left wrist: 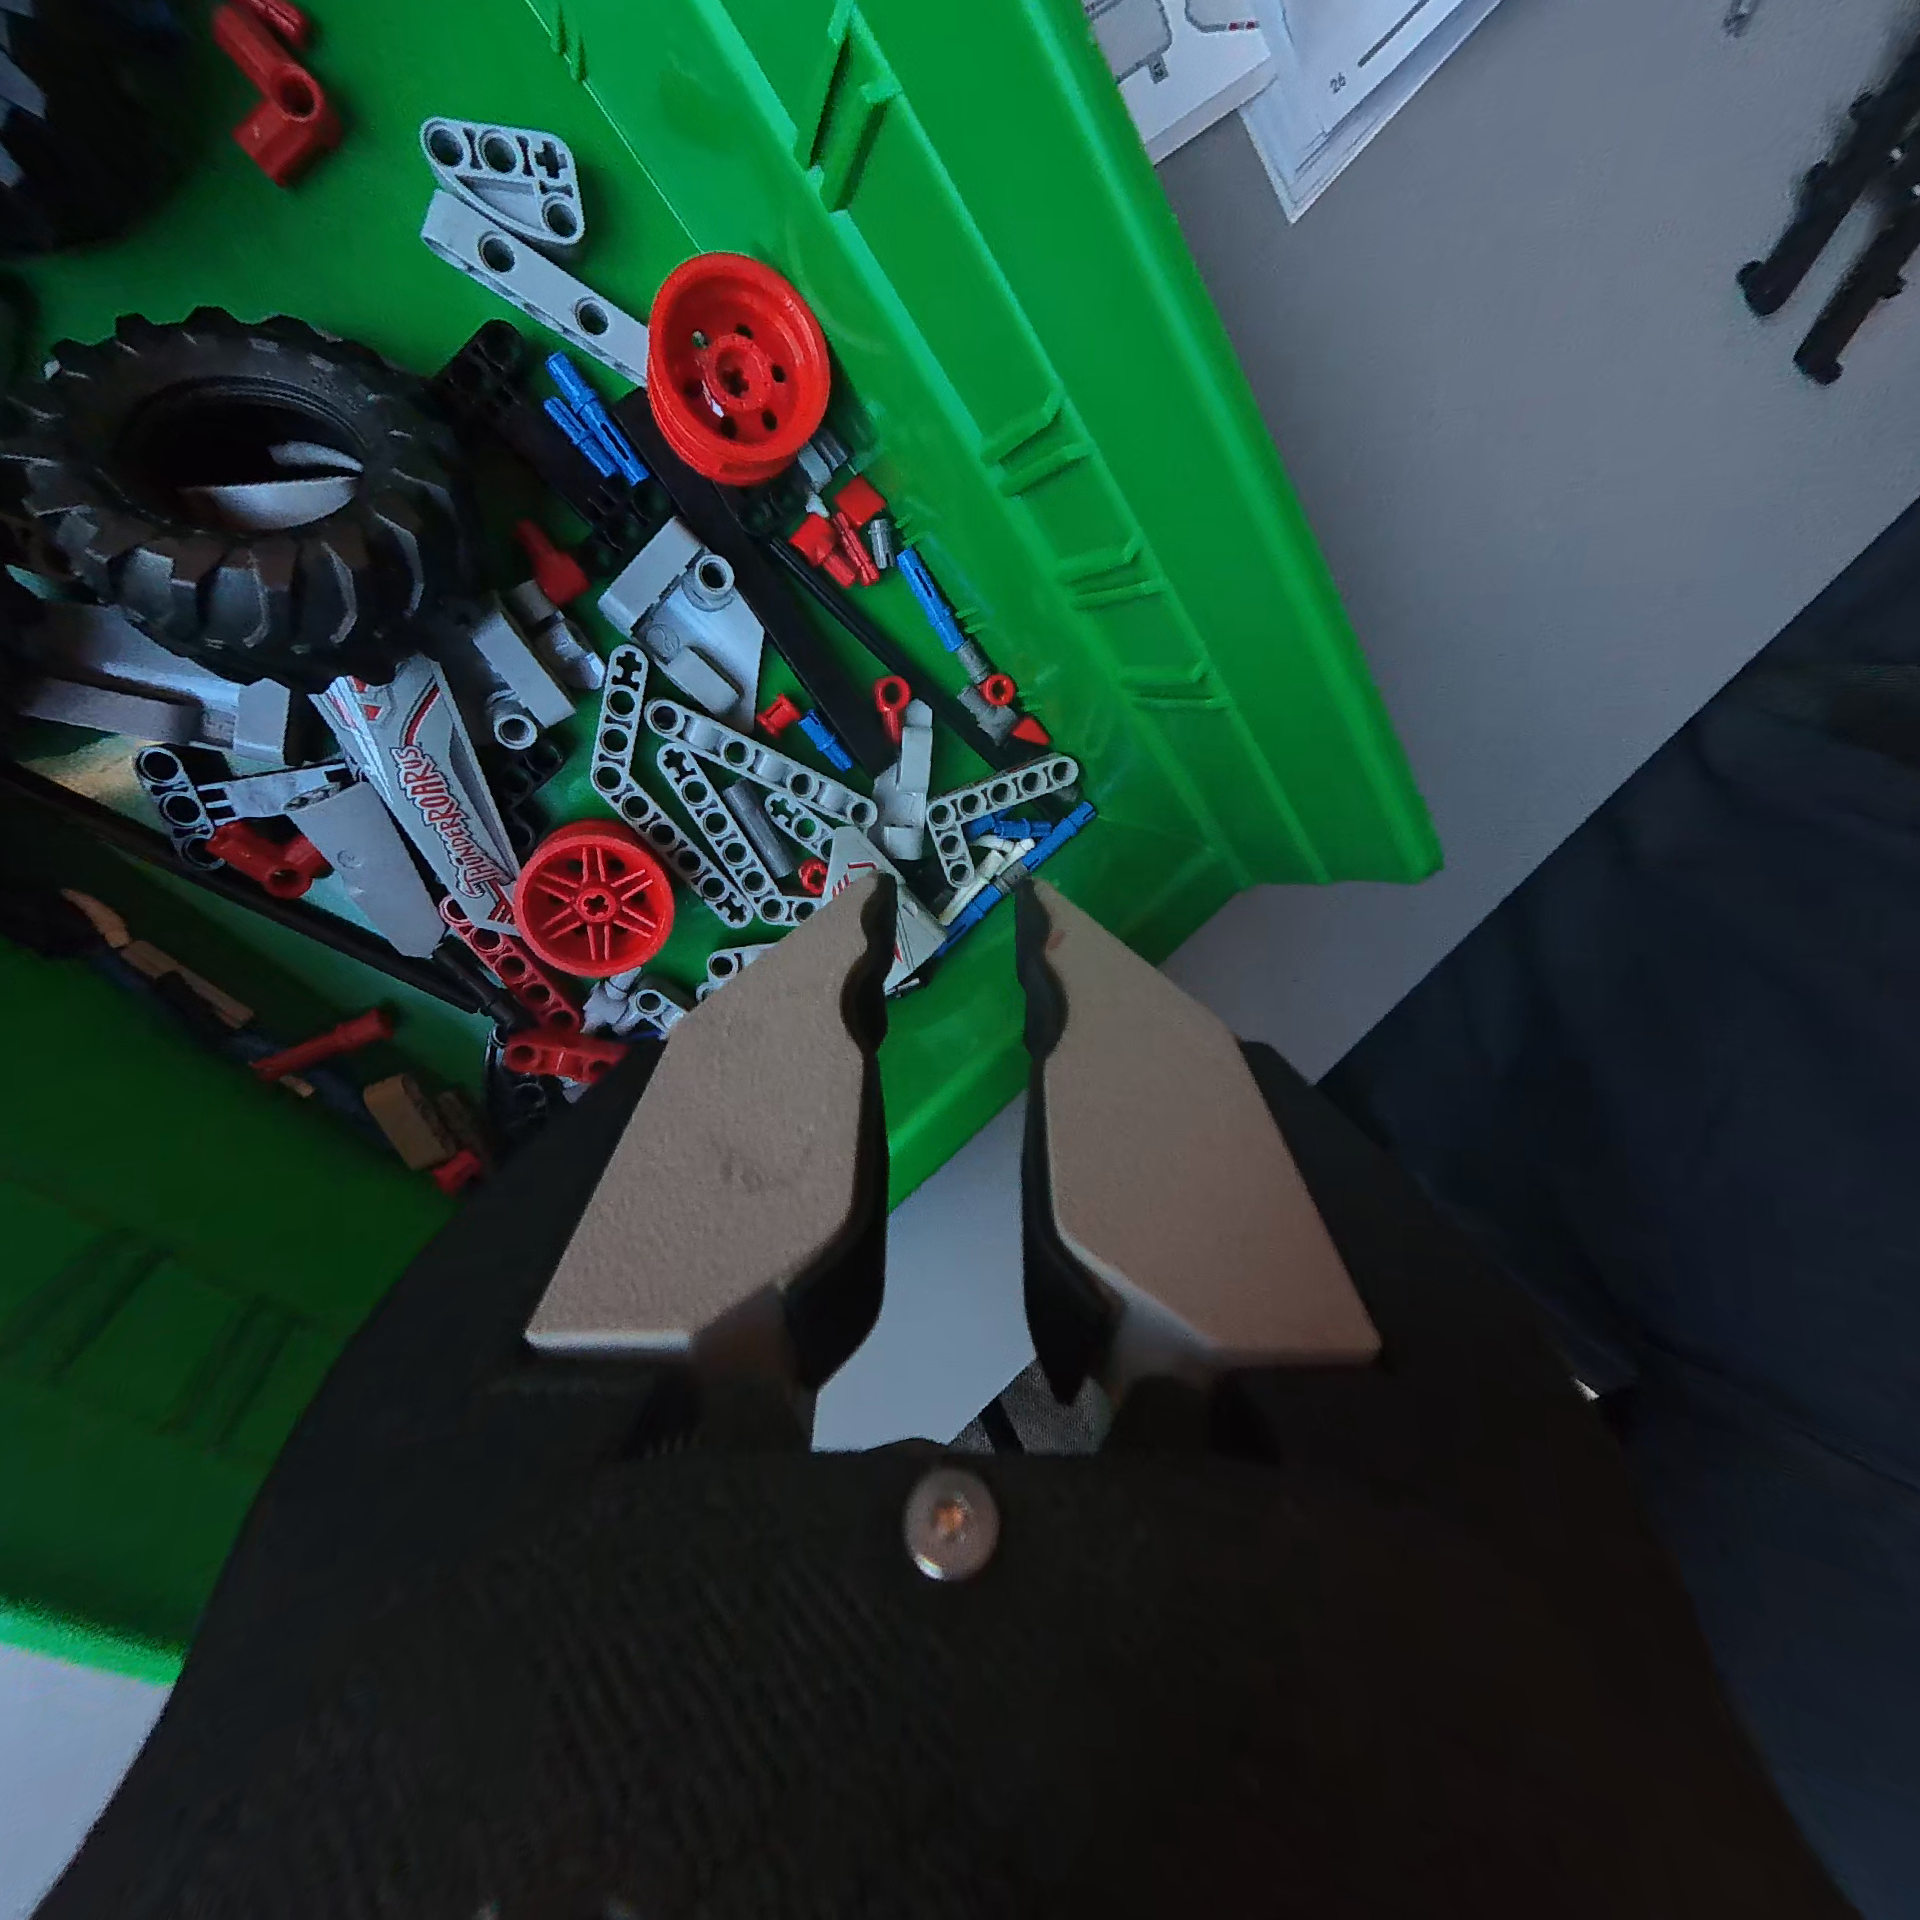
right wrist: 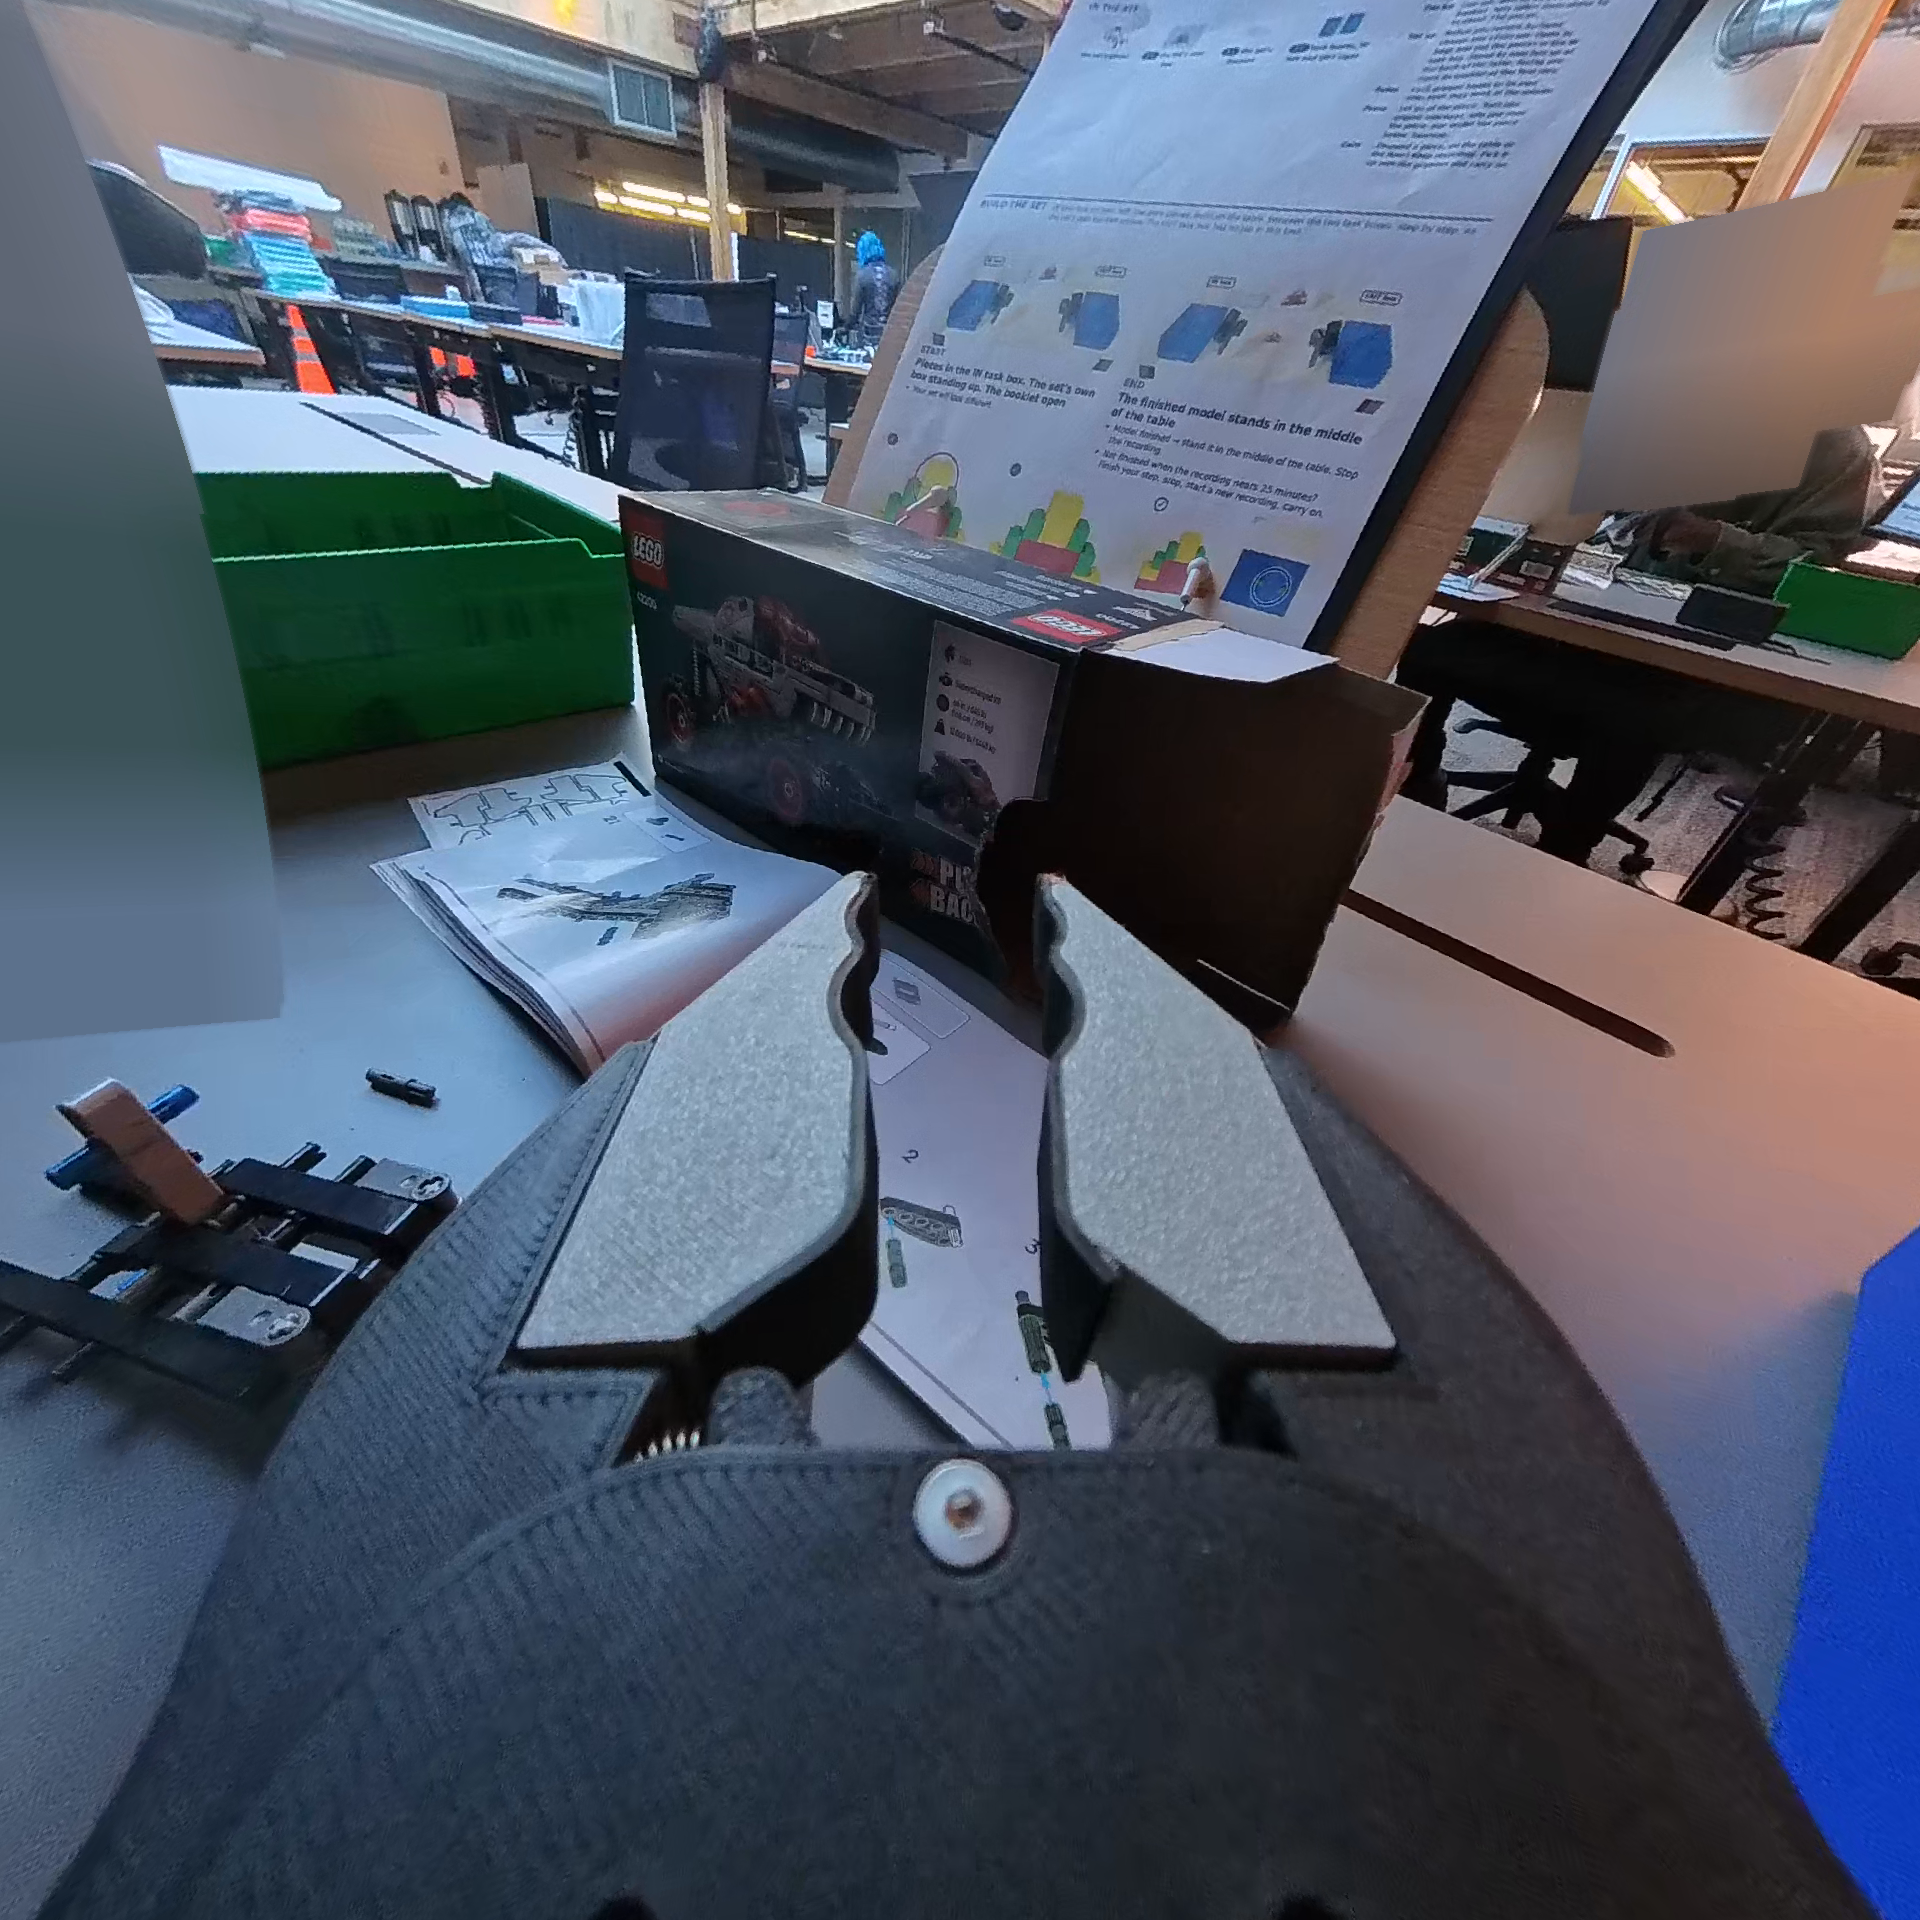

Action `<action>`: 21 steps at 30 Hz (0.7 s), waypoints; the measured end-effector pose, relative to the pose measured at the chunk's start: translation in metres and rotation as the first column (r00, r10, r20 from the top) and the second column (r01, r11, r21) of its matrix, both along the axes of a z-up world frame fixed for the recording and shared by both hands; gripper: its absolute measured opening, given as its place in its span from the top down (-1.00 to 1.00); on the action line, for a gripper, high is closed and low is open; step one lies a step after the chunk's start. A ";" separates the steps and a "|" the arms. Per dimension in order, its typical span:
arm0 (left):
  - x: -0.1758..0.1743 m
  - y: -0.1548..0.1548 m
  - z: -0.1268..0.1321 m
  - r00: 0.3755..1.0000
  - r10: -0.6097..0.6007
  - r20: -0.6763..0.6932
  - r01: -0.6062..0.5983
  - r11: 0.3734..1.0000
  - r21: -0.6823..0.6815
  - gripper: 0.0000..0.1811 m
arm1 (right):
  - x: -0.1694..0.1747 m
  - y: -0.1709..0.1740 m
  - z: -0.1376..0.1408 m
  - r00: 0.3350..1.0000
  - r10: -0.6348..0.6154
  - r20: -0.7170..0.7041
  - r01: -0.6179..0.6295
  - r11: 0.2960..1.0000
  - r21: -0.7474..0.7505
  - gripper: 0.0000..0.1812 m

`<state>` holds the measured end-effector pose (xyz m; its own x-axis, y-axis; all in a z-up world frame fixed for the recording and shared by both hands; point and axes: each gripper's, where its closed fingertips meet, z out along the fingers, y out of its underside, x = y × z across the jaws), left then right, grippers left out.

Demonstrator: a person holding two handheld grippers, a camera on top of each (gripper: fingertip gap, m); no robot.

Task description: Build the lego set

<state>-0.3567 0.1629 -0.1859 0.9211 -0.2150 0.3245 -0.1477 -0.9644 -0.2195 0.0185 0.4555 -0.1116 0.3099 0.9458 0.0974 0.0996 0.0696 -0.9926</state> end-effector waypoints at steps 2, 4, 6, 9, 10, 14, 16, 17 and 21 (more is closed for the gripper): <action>0.000 0.000 0.001 1.000 0.002 0.000 -0.002 1.000 0.002 0.77 | 0.000 0.000 0.000 1.000 0.000 -0.001 0.000 1.000 0.001 0.70; 0.000 0.000 0.001 1.000 0.002 -0.001 -0.002 1.000 0.000 0.77 | 0.000 0.000 0.001 1.000 0.000 -0.002 0.000 1.000 0.001 0.70; 0.000 -0.001 0.001 1.000 0.001 -0.002 -0.001 1.000 -0.001 0.76 | 0.000 0.000 0.000 1.000 0.001 -0.002 -0.001 1.000 -0.001 0.70; 0.001 0.000 0.001 1.000 0.000 0.001 0.000 1.000 0.000 0.76 | 0.000 0.000 0.000 1.000 0.001 -0.002 -0.001 1.000 -0.001 0.70; 0.002 -0.001 0.000 1.000 -0.002 0.002 0.002 1.000 -0.002 0.76 | 0.000 0.000 0.000 1.000 0.001 -0.001 -0.001 1.000 -0.001 0.70; 0.001 -0.004 0.001 1.000 -0.004 -0.012 0.004 1.000 -0.006 0.76 | 0.000 0.000 0.000 1.000 0.002 -0.001 -0.002 1.000 -0.002 0.70; 0.000 -0.004 0.003 1.000 0.002 -0.012 -0.002 1.000 0.001 0.76 | 0.000 0.000 0.000 1.000 0.001 -0.002 -0.001 1.000 -0.003 0.70; 0.000 -0.004 0.004 1.000 0.004 -0.012 -0.004 1.000 0.003 0.76 | 0.000 0.000 0.000 1.000 0.001 -0.003 -0.001 1.000 -0.002 0.71; -0.001 -0.007 0.003 1.000 0.004 -0.018 -0.004 1.000 -0.007 0.76 | 0.000 0.000 0.000 1.000 0.000 0.000 0.000 1.000 -0.003 0.70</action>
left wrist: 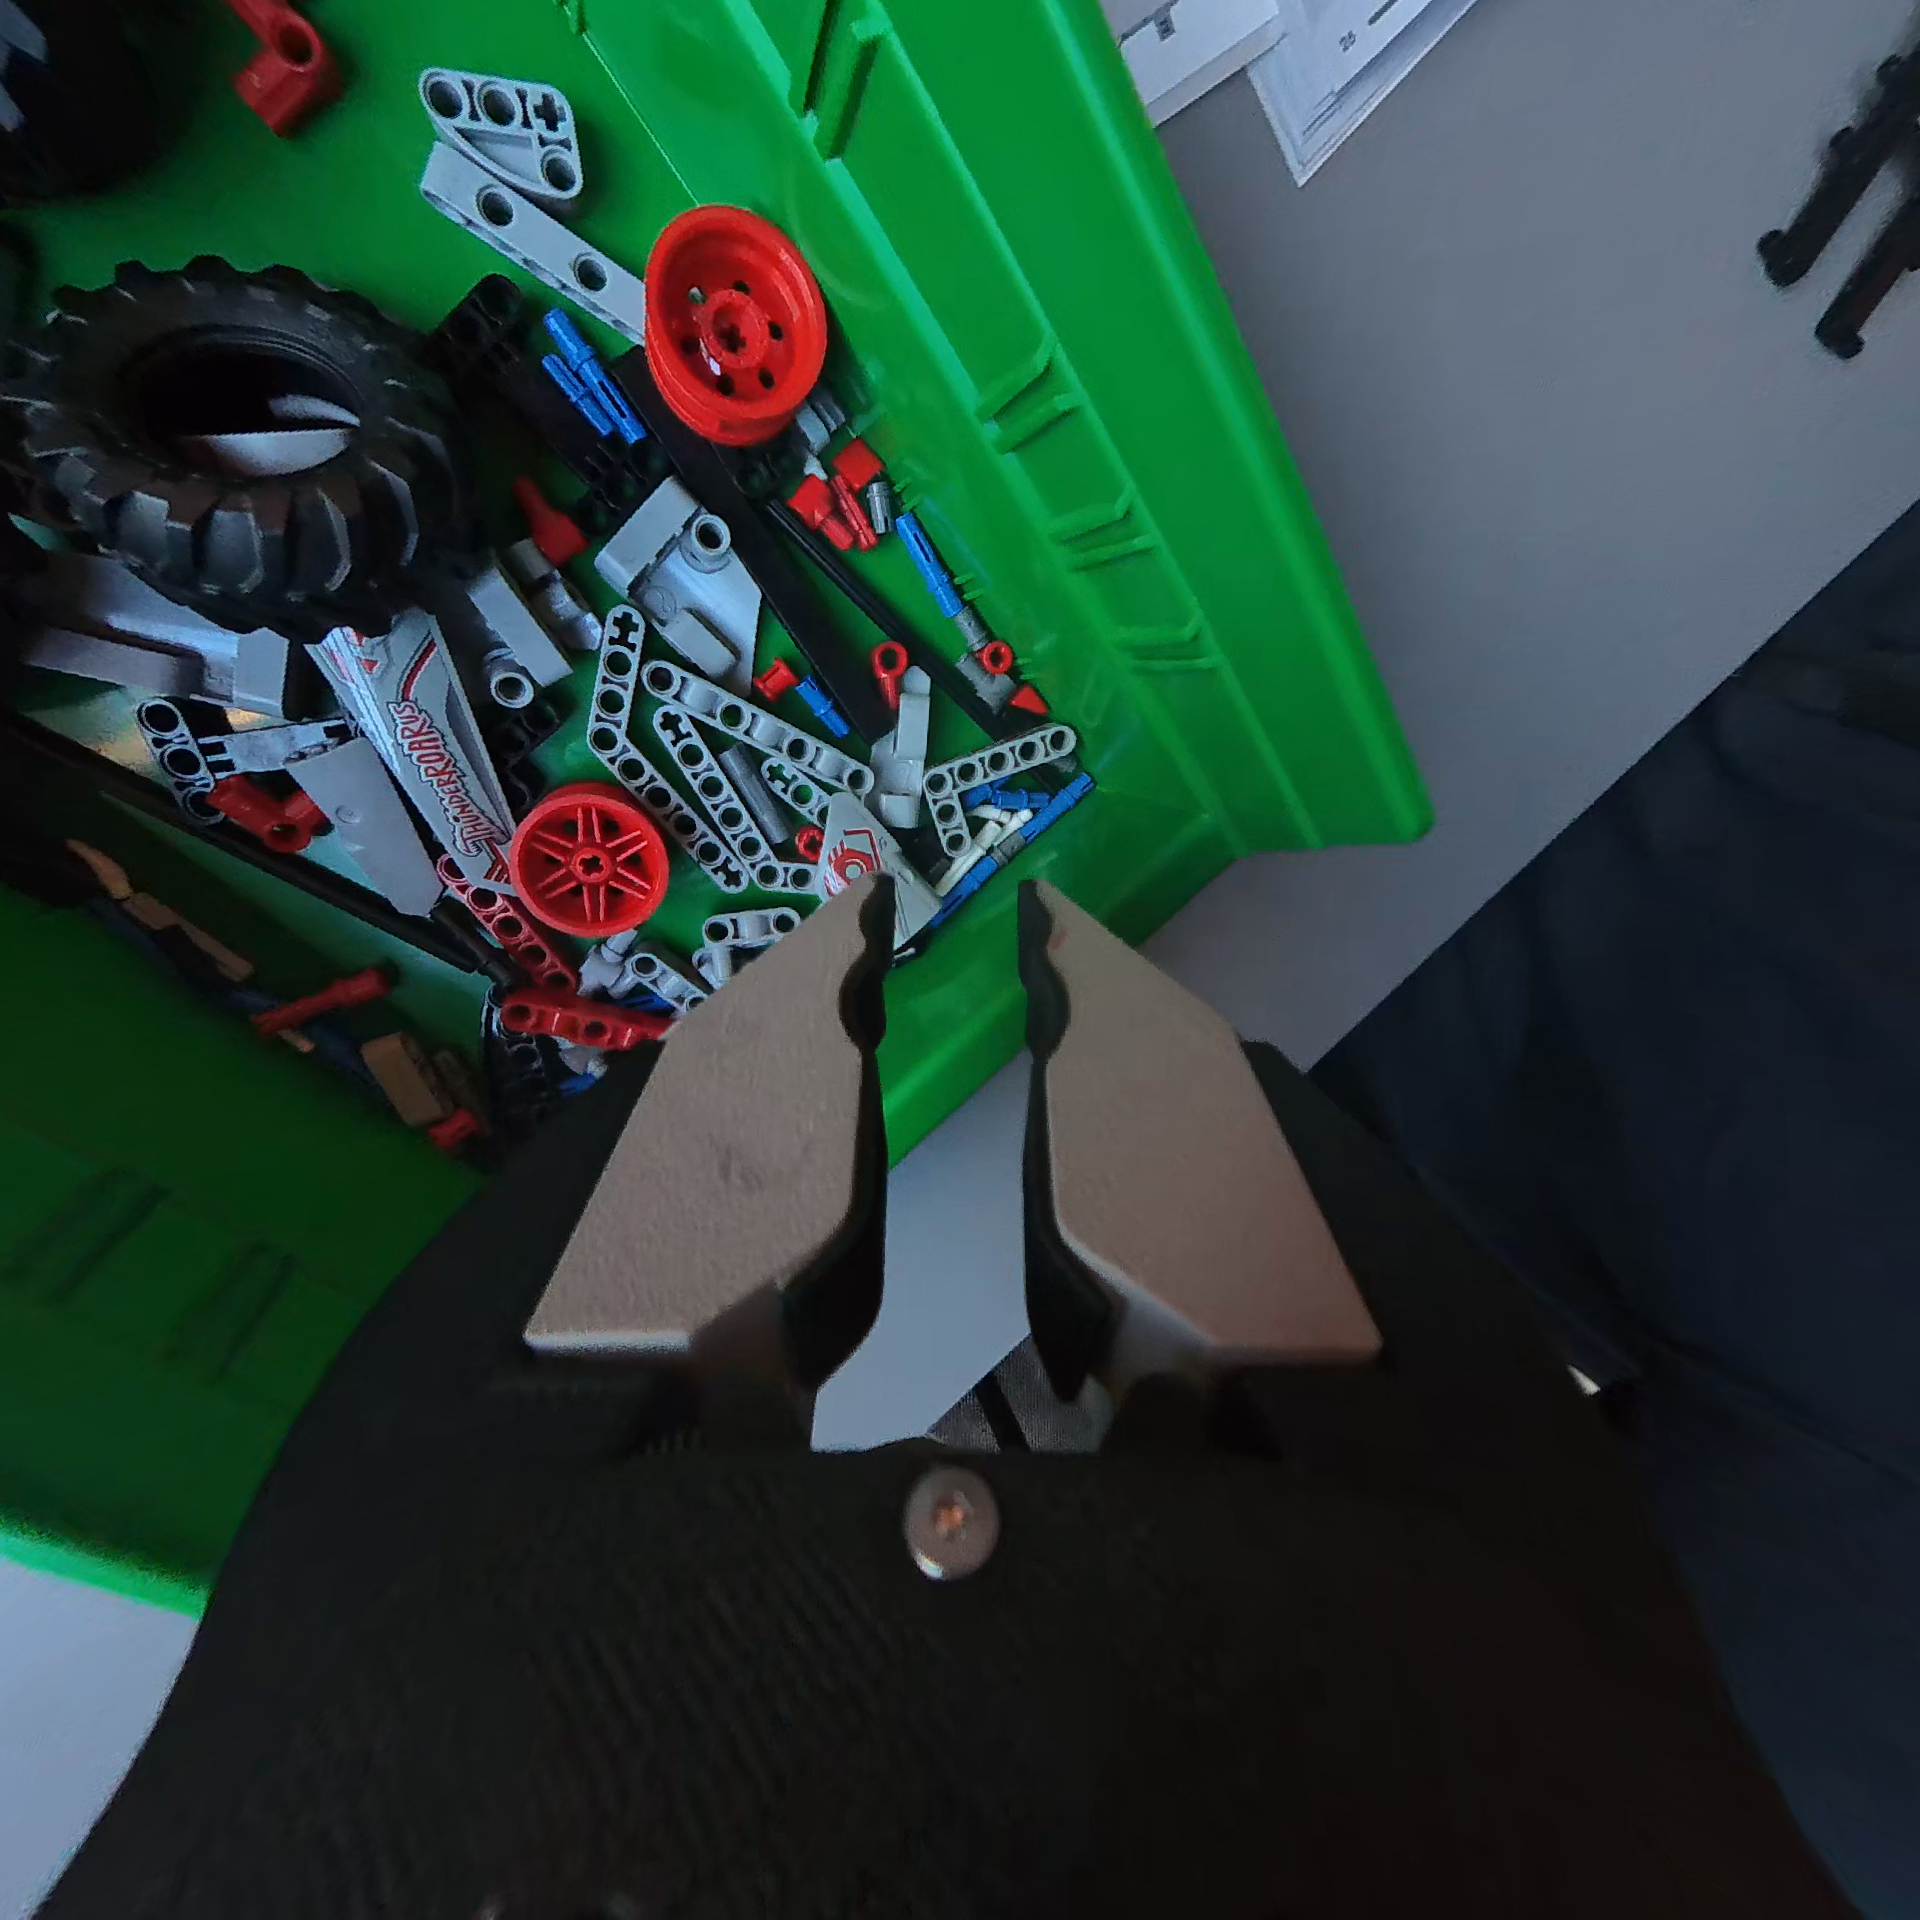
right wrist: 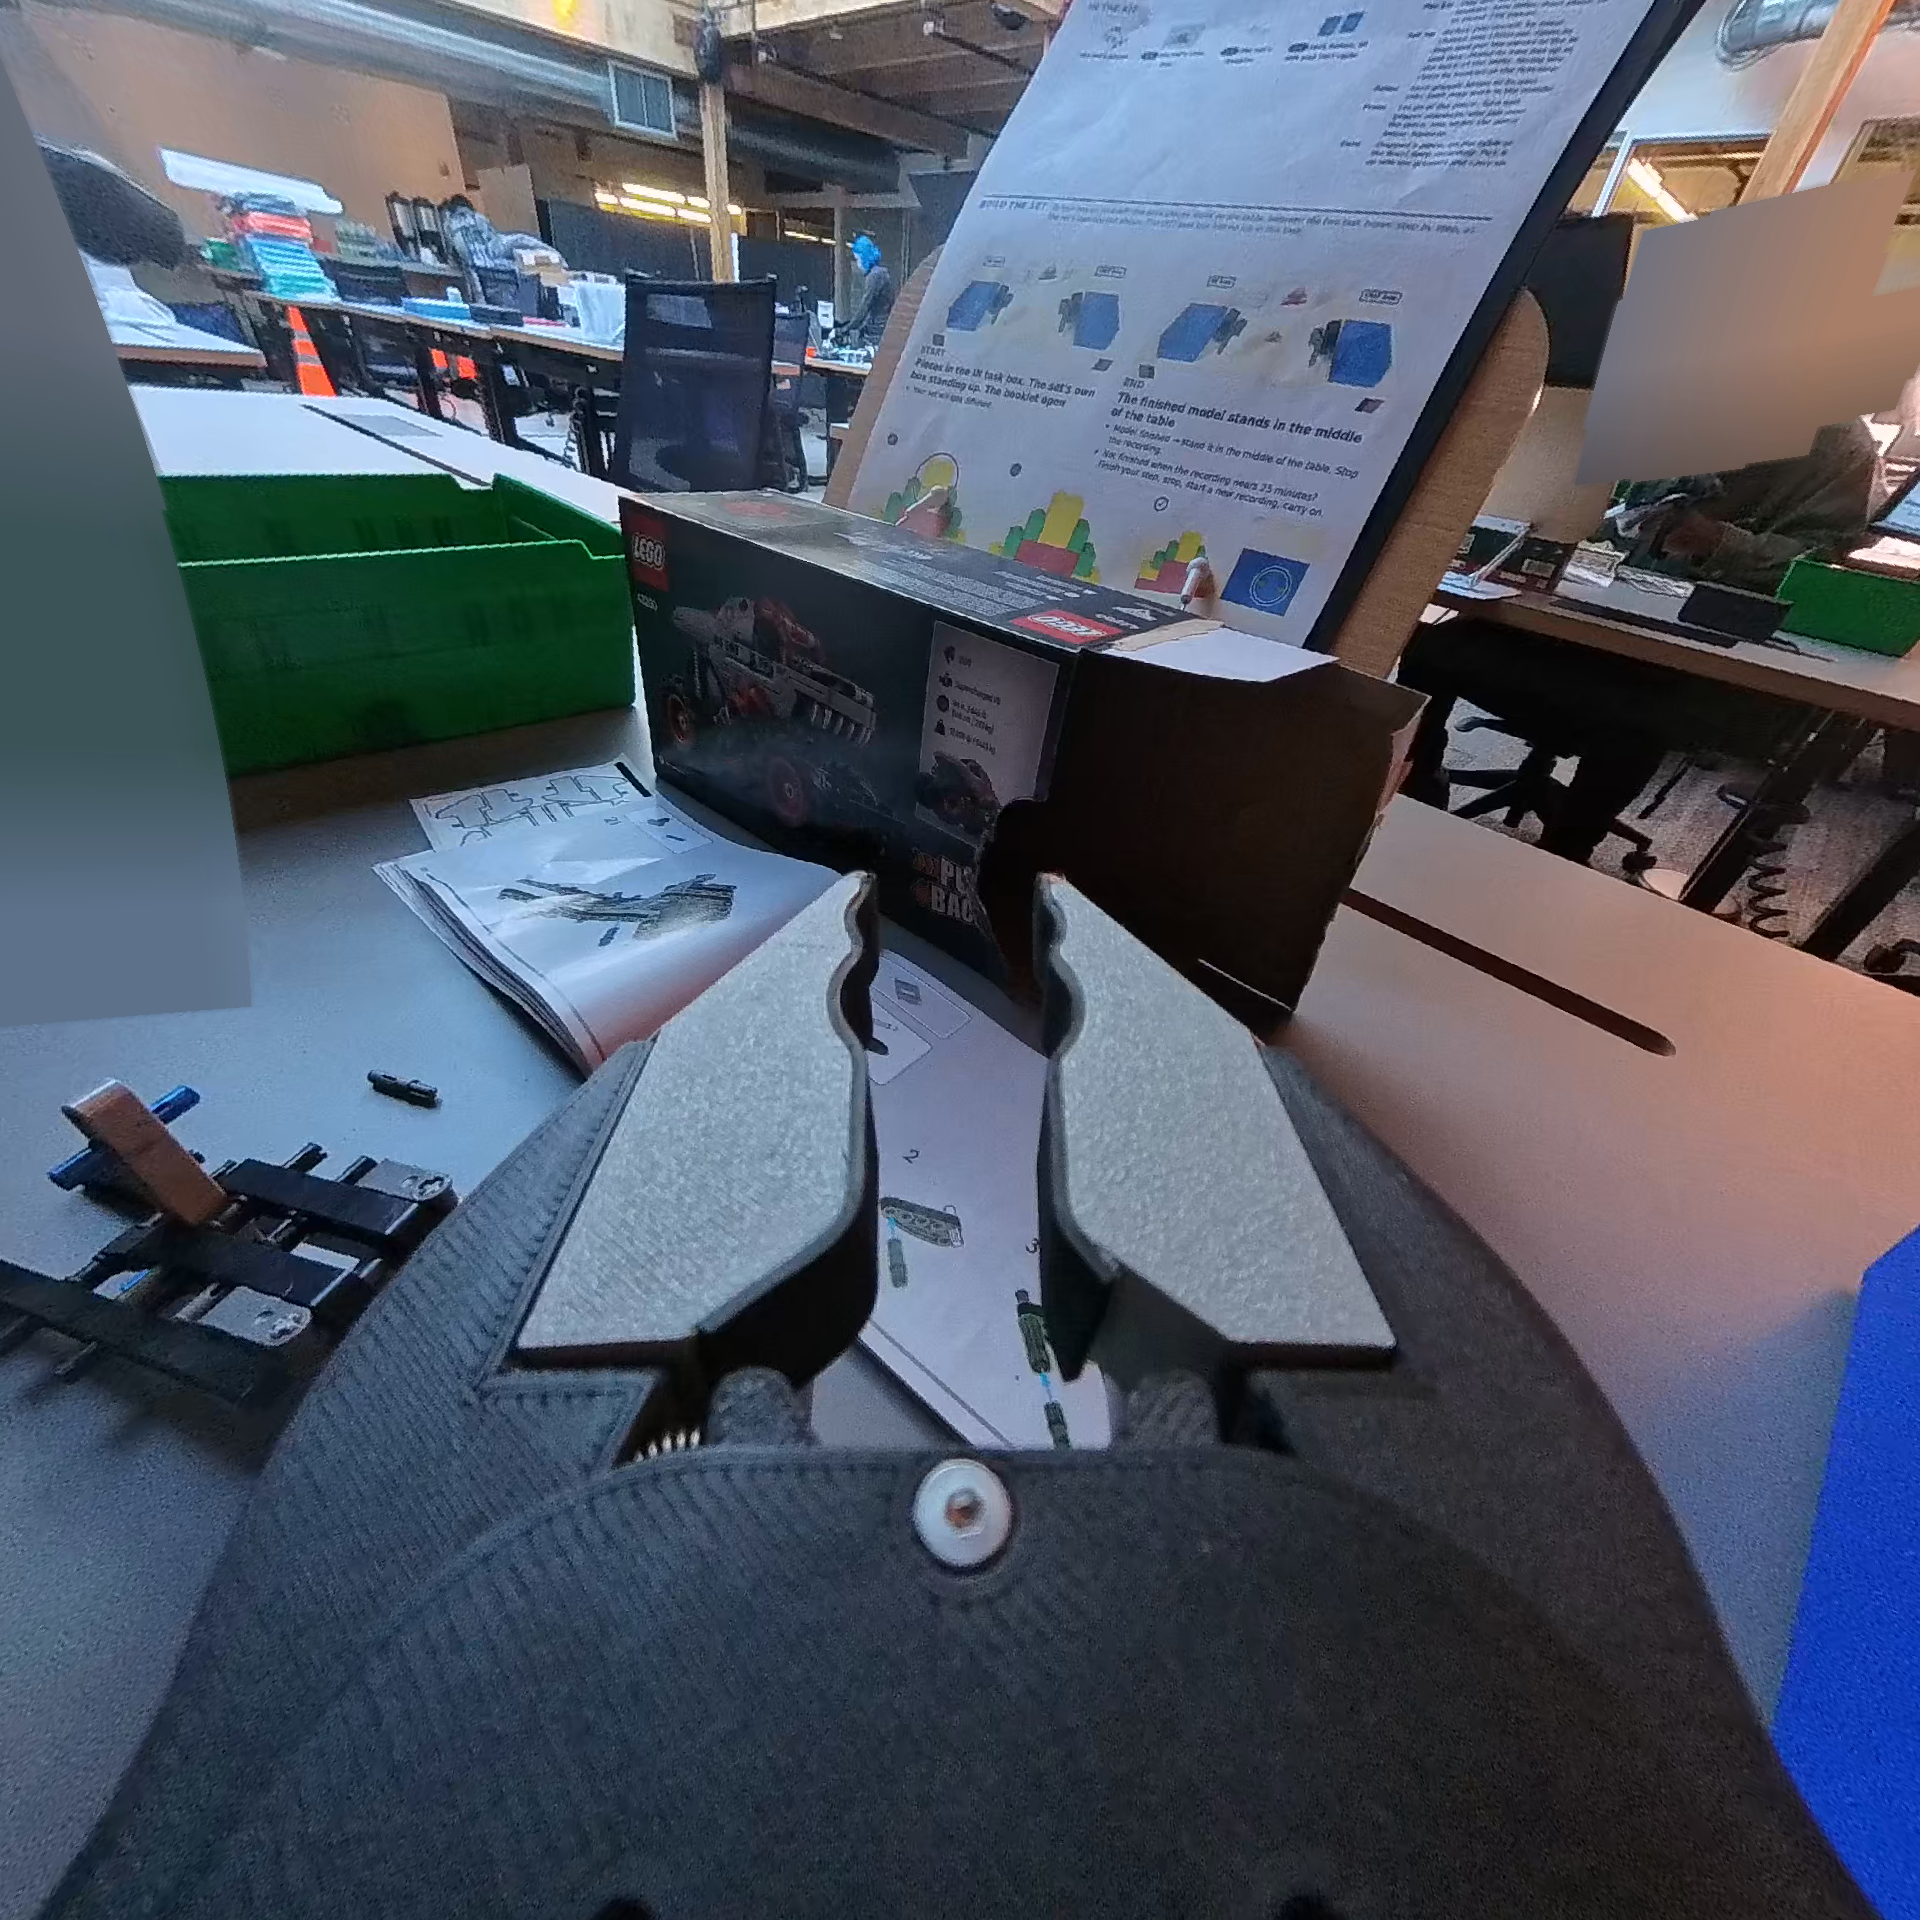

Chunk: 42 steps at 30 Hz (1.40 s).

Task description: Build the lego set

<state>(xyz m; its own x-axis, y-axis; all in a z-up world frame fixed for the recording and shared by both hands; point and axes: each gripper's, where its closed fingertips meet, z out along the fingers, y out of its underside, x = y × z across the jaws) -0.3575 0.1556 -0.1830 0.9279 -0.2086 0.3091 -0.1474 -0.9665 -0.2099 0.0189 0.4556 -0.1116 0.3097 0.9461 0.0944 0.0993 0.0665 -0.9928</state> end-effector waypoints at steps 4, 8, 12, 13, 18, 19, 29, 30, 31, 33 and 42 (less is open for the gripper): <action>0.000 -0.004 0.000 1.000 -0.012 -0.013 0.011 1.000 -0.025 0.75 | 0.001 0.001 -0.002 1.000 0.000 0.002 0.000 1.000 -0.009 0.70; -0.001 -0.008 -0.001 0.997 -0.052 -0.049 0.049 0.997 -0.064 0.74 | 0.001 0.003 -0.006 1.000 -0.011 0.007 0.012 1.000 -0.013 0.70; 0.007 -0.014 -0.007 0.995 -0.101 -0.021 0.098 0.991 -0.096 0.72 | 0.002 0.013 -0.016 0.997 -0.064 0.046 0.064 0.998 -0.006 0.70; 0.008 -0.016 -0.011 0.992 -0.124 -0.028 0.120 0.987 -0.104 0.73 | 0.003 0.015 -0.018 0.996 -0.072 0.048 0.072 0.997 -0.009 0.71; 0.007 -0.015 -0.038 0.980 -0.198 -0.026 0.191 0.967 -0.169 0.76 | 0.012 0.032 -0.025 0.986 -0.152 0.063 0.153 0.988 -0.024 0.71; 0.009 -0.015 -0.042 0.978 -0.209 -0.010 0.204 0.962 -0.179 0.90 | 0.014 0.035 -0.025 0.984 -0.165 0.060 0.167 0.986 -0.028 0.71; -0.007 0.012 -0.053 0.965 -0.244 -0.098 0.236 0.968 -0.080 0.85 | 0.021 0.051 -0.040 0.961 -0.250 0.119 0.254 0.967 -0.021 0.72; -0.001 0.010 -0.048 0.965 -0.257 -0.053 0.253 0.965 -0.062 0.85 | 0.021 0.051 -0.041 0.959 -0.254 0.128 0.258 0.966 -0.015 0.72; 0.005 0.008 -0.044 0.961 -0.276 -0.015 0.275 0.961 -0.044 0.85 | 0.020 0.051 -0.043 0.957 -0.257 0.137 0.260 0.965 -0.008 0.72; 0.009 0.003 -0.037 0.951 -0.309 0.006 0.309 0.951 -0.029 0.85 | 0.019 0.052 -0.045 0.953 -0.260 0.154 0.263 0.965 0.003 0.73; 0.001 0.005 -0.057 0.923 -0.351 -0.156 0.340 0.935 -0.097 0.91 | 0.016 0.060 -0.051 0.949 -0.268 0.168 0.275 0.961 -0.021 0.73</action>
